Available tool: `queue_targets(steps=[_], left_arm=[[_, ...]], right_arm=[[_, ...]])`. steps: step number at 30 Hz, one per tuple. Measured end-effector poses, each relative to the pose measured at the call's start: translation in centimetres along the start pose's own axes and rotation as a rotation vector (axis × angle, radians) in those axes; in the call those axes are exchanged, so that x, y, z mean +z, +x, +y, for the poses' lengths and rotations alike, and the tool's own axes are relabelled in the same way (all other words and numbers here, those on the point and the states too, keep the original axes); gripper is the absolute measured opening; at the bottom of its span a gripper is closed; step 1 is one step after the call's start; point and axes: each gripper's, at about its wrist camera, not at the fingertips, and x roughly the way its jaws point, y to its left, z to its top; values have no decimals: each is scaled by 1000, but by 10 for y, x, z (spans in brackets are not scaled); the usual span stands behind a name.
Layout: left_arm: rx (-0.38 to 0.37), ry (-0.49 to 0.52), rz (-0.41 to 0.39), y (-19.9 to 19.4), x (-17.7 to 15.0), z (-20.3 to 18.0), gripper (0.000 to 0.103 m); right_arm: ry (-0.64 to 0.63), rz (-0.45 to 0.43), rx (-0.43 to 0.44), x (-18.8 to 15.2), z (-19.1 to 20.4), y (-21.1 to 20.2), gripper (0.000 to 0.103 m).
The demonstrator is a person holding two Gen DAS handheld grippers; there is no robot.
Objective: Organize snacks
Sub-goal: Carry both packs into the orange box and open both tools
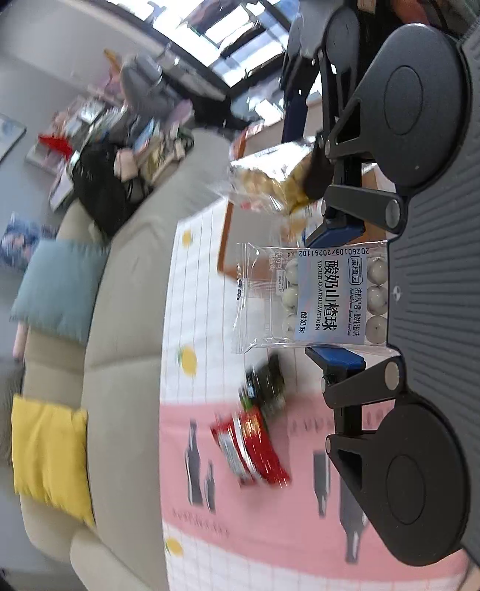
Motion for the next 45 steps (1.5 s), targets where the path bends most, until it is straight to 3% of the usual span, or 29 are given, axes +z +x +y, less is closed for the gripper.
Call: queue_targets(steps=[12,16,24,34,42,45], left_arm=[[-126,154,94,65,17,-93,62],[-178,132,165,96,20,-103,62],[-179,66,278,157,25,-112,62],[-52,186,373,210,19,-137,62],[27,239,434,237,11,-140,63],[43,264,439,240,10,-141,65]], right_arm=[[30,60,-117,-6,-87,-30,70],[68,120,-131,-8,-122,-22,70],[110,245,-167,-15,-177,16,70],[113,377,-170,-28,-210,66,70],[108,490,-182,-34,-214,101,70],[39,510,-222,-34,-207,108,70]])
